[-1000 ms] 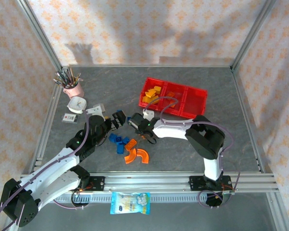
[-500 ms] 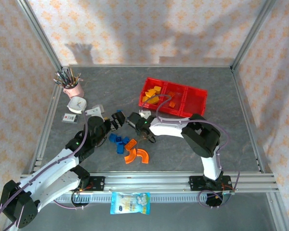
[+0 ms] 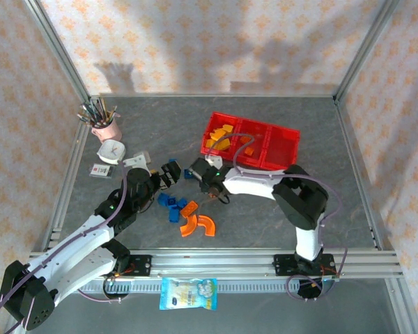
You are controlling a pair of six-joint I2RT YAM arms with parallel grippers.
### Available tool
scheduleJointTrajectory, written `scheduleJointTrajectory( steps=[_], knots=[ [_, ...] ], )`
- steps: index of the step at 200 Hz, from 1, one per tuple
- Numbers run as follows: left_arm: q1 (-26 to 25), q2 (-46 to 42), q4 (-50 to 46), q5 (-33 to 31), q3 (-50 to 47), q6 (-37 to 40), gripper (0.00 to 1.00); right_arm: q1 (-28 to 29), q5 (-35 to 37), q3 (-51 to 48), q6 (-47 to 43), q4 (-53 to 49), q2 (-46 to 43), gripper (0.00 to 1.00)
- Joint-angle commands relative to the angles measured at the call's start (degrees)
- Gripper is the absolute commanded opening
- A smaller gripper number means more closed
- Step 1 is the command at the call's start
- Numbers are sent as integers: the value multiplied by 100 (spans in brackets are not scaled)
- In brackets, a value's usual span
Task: Sort the legos into containers by color
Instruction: Pick up the lego from the center of the table, then place the lego in the container.
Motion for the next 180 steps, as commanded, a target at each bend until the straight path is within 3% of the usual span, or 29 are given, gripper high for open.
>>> scheduleJointTrajectory(
  steps=[1, 68, 119, 180],
  knots=[
    [74, -71, -162, 6, 197, -47, 99, -239, 295, -204, -51, 39, -716, 27],
    [-104, 674, 509, 634, 416, -92, 99, -1482, 533, -274, -645, 42, -1331, 28],
    [-299, 1516, 943, 836, 796, -49, 99, -2322, 357, 456, -1196, 439, -476, 28],
    [-318, 2012, 1196, 869, 1019, -12, 99, -2717, 525, 1410, -1538, 500, 533, 29]
  ],
)
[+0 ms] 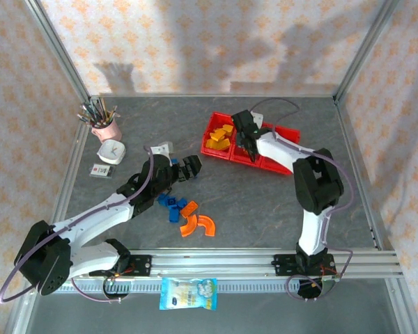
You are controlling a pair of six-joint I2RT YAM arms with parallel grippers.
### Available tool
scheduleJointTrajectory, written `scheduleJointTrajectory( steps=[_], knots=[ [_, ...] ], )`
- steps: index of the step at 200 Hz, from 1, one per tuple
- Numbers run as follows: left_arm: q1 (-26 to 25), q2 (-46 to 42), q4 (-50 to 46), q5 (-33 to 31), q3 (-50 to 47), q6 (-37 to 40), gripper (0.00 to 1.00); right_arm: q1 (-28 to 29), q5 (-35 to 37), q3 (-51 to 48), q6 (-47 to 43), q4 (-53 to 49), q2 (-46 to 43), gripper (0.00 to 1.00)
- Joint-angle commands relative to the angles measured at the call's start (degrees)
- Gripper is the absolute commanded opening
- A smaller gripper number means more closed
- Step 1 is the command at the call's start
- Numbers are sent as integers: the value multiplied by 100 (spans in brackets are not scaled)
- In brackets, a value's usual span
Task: Sort the legos into containers by color
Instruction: Place the lego in the container, then rotate the lego at the bottom-center of the table.
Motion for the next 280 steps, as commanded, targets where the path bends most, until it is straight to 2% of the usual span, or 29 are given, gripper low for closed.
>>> scheduleJointTrajectory(
  steps=[1, 38, 76, 128, 209, 280],
  knots=[
    [-34, 94, 269, 85, 209, 5, 99, -95, 247, 306, -227, 76, 153, 30],
    [-34, 196, 278, 111, 311, 47, 99, -123, 328, 652, -349, -35, 259, 45],
    [-34, 55, 148, -66, 313, 140, 99, -118, 113, 563, -312, -62, -66, 47],
    [-4, -418, -209, -316, 164, 268, 99, 281, -70, -334, -204, -27, -1056, 53],
    [77, -1402, -877, -682, -448, 139, 99, 1720, -327, -1781, 540, 60, -2007, 64],
    [122, -1983, -1444, -1056, -732, -59, 99, 3053, -708, -2186, 1043, 577, -1662, 73]
  ],
)
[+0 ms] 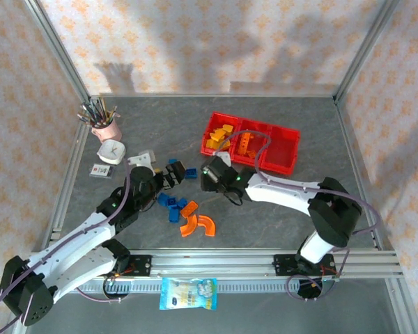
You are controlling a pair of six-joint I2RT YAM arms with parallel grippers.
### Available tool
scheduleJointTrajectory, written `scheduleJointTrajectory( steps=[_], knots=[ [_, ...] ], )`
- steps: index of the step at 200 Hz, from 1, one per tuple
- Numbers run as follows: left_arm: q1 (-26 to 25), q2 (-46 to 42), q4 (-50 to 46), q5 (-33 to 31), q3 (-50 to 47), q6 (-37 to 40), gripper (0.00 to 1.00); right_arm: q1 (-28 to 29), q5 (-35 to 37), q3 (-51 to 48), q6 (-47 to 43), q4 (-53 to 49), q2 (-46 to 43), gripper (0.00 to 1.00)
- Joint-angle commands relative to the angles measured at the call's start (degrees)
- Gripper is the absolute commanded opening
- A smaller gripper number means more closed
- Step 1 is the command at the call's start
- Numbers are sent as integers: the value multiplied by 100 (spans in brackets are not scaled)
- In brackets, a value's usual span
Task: Sort the legos into containers by color
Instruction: Rotate the lego at the bottom-center of the table.
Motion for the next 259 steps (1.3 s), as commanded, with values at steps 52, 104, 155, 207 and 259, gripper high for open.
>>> scheduleJointTrajectory(
  steps=[52, 104, 155, 207, 259],
  knots=[
    [95, -659, -849, -586, -217, -221, 99, 885, -322, 97, 33, 362, 728, 72],
    [127, -948, -929, -670, -337, -274, 99, 1017, -403, 272, 217, 308, 1110, 66],
    [166, -945, -981, -692, -294, -225, 99, 1047, -375, 661, 294, 238, 1496, 68],
    [199, -958, -1008, -679, -302, -192, 99, 1083, -591, 820, 137, 106, 1702, 73],
    [220, -941, -947, -645, -319, -190, 99, 1099, -414, 968, 357, -448, 1842, 76]
  ],
)
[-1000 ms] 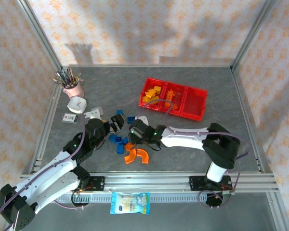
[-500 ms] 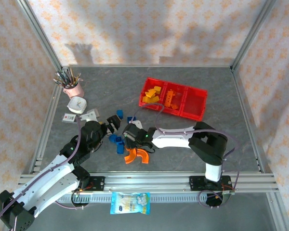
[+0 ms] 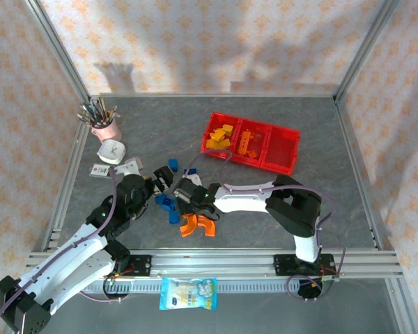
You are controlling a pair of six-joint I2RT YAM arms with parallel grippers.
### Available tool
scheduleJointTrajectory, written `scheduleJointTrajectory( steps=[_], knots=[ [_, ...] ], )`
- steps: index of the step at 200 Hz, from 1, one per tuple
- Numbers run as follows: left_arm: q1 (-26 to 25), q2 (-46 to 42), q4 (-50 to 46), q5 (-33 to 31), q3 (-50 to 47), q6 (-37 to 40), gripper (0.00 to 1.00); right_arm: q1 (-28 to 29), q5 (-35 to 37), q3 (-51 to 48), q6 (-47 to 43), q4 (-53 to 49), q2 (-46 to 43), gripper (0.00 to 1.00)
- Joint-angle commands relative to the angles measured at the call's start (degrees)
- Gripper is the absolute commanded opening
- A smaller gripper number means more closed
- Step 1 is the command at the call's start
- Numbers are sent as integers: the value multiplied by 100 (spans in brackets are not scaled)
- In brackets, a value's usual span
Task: Sort the legos into containers by color
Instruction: Rotate the lego at the bottom-center of the table, then pick up the lego from the bottom-center of the table.
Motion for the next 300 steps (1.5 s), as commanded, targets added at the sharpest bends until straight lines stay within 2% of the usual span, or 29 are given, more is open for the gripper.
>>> scheduleJointTrajectory(
  steps=[1, 80, 152, 209, 300],
  knots=[
    [66, -47, -101, -111, -53, 29, 99, 59, 141, 164, 122, -623, 168, 77],
    [99, -29, -36, -83, -61, 29, 99, 141, 401, 80, 524, -1260, -230, 78],
    [123, -103, -68, -72, -35, 98, 99, 165, 218, 288, 691, -1477, -322, 66],
    [160, -291, -190, -179, -44, 156, 99, 290, 5, 635, 457, -1412, -46, 79],
    [198, -373, -283, -199, -88, 117, 99, 337, 127, 710, 383, -1537, 346, 80]
  ],
)
